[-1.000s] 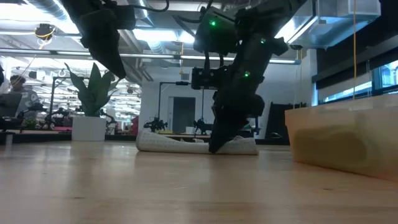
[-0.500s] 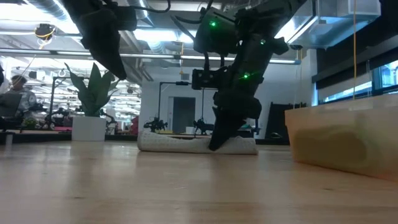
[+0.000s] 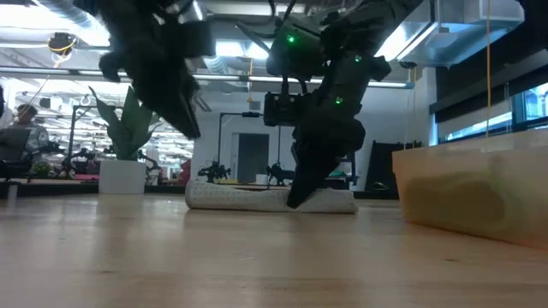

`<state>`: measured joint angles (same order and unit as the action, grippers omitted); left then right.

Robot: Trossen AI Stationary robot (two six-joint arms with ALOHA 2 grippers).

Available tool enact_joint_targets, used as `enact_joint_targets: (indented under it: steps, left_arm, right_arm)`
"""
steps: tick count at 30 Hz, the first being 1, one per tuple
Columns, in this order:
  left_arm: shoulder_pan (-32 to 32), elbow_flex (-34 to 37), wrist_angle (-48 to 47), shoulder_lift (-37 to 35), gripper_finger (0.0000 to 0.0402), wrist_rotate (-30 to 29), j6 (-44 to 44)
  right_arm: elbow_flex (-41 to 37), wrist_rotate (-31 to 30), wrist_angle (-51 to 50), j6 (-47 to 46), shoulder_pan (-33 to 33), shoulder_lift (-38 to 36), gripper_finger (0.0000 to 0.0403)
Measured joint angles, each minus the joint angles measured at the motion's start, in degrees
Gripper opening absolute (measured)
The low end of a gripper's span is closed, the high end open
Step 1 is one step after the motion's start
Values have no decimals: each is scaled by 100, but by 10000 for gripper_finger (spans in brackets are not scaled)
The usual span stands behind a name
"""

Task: Roll microfiber towels into tight, uniform cylinder then place into a basket
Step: Roll the gray microfiber towel

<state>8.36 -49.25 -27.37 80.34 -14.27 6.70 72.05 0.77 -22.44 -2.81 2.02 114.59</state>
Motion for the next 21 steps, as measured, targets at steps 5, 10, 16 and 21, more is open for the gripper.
enact_joint_targets:
  steps: [5,10,16,21]
  left_arm:
    - [10,0,154,495,76,246,-119]
    - [94,0,141,588,76,303,-132]
    - [267,0,150,591,76,305,-125]
    - [410,0,150,592,76,289,-84]
  right_arm:
    - [0,661,-23,-142,-198,0,6]
    - [59,1672,-191,-469,-506,0,6]
    - [465,2143,-798,-761,-911,-2,6]
    - [821,2699,-1083,-1182,-1317,-4,7]
